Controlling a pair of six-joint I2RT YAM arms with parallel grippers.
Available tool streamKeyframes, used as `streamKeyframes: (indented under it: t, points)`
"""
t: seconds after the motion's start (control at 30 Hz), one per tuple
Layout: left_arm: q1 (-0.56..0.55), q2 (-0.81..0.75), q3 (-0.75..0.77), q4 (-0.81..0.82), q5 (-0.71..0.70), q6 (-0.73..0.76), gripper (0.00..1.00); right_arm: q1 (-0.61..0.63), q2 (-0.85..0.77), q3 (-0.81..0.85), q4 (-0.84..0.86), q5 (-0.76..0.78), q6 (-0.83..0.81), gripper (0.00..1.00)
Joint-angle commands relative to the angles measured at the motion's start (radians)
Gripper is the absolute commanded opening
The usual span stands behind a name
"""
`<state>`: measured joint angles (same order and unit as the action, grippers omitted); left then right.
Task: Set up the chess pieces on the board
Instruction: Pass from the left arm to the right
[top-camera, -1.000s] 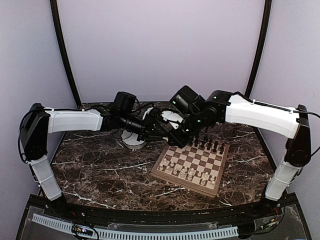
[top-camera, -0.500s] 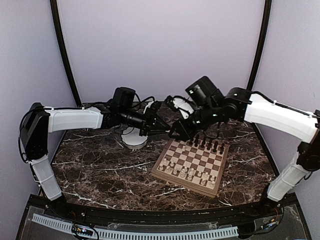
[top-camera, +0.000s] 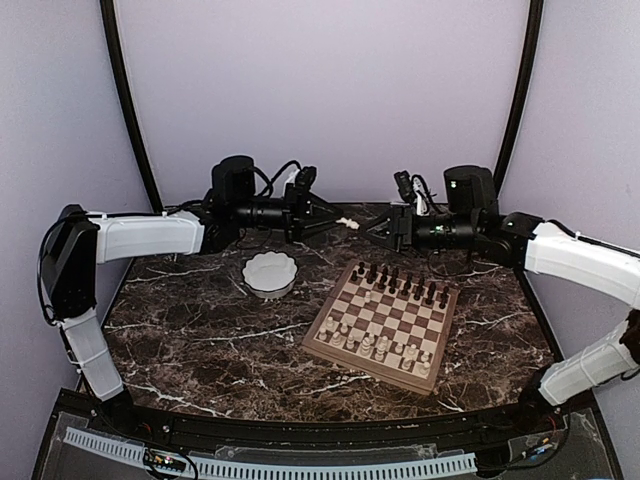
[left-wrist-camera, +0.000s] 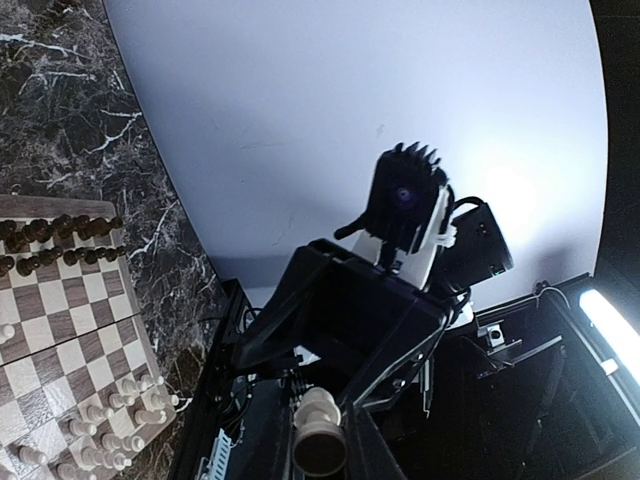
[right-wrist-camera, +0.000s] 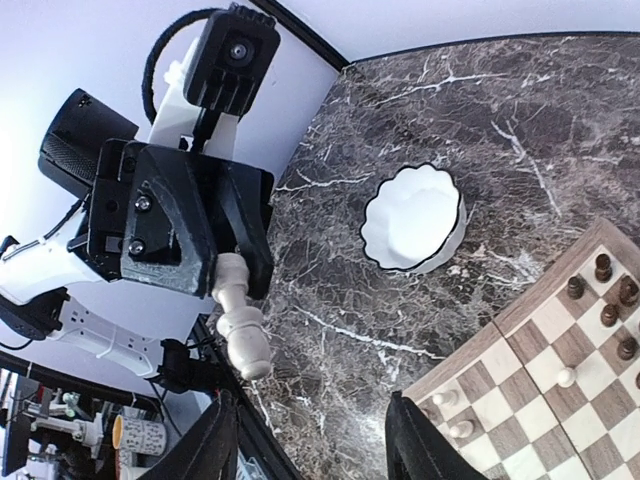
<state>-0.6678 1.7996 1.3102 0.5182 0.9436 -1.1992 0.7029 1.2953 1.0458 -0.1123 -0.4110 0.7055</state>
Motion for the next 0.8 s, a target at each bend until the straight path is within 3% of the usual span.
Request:
streamKeyframes:
  t: [0.0,0.27,0.47,0.77]
  points:
    - [0.001,0.014,0.029,0.154,-0.003,-0.09,0.08,-0.002,0.029,0.029,0.135,-0.11,0.068,0.52]
    - [0.001,0.039,0.039,0.182,0.008,-0.119,0.08,-0.009,0.07,0.053,0.196,-0.142,0.082,0.51]
    - [0.001,0.047,0.045,0.181,0.013,-0.121,0.08,-0.02,0.088,0.045,0.241,-0.175,0.104,0.38]
    - [0.001,0.067,0.058,0.211,0.024,-0.144,0.08,-0.067,0.08,-0.001,0.333,-0.182,0.174,0.35]
